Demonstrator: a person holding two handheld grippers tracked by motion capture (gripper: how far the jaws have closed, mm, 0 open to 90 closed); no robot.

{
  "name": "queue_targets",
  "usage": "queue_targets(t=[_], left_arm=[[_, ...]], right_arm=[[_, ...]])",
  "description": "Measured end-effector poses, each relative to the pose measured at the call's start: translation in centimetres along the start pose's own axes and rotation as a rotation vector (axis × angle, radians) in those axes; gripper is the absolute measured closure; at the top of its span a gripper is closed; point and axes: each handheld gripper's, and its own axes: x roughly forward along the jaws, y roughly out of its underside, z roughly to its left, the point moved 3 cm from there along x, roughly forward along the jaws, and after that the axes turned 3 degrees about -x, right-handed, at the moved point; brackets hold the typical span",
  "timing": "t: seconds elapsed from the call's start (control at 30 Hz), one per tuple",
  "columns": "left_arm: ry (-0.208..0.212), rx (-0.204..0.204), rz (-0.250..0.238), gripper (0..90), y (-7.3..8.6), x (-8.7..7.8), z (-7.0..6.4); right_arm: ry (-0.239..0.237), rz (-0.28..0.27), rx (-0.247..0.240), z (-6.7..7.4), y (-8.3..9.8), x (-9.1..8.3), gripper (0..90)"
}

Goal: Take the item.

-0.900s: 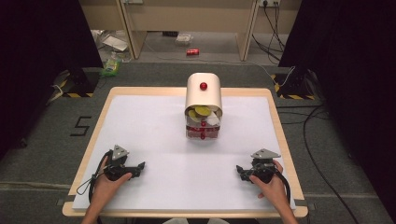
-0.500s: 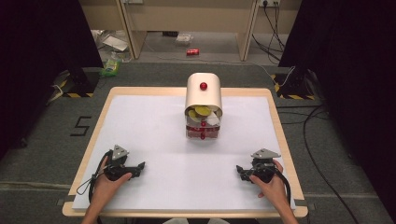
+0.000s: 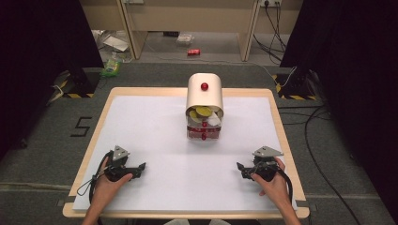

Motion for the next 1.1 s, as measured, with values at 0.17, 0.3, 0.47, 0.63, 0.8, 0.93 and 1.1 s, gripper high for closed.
queue_targets(t=[0.17, 0.3, 0.47, 0.63, 0.8, 0.93, 1.1], left_arm=[[0.000, 0.000, 0.000, 13.3, 0.0, 0.0, 0.0], [0.000, 0.000, 0.000, 13.3, 0.0, 0.0, 0.0], [0.000, 0.000, 0.000, 13.2, 0.0, 0.0, 0.0], [0.000, 0.000, 0.000, 13.3, 0.0, 0.0, 0.0], [0.000, 0.001, 0.000, 13.2, 0.0, 0.0, 0.0], [0.000, 0.000, 0.000, 13.2, 0.0, 0.0, 0.0], [-0.001, 0.000, 0.000, 13.3, 0.0, 0.0, 0.0]], right_arm=[[-0.007, -0.020, -0.009, 0.4, -1.0, -0.3, 16.8], [-0.019, -0.042, -0.021, 0.8, -2.1, -0.6, 17.4], [-0.037, -0.065, -0.034, 1.5, -3.3, -1.0, 17.8], [-0.046, -0.080, -0.040, 2.1, -4.5, -0.8, 18.2], [-0.059, -0.106, -0.063, 3.0, -5.9, -0.9, 18.3], [-0.067, -0.115, -0.078, 3.5, -6.6, -0.8, 18.2], [-0.074, -0.130, -0.083, 3.8, -7.8, -0.7, 18.3]])
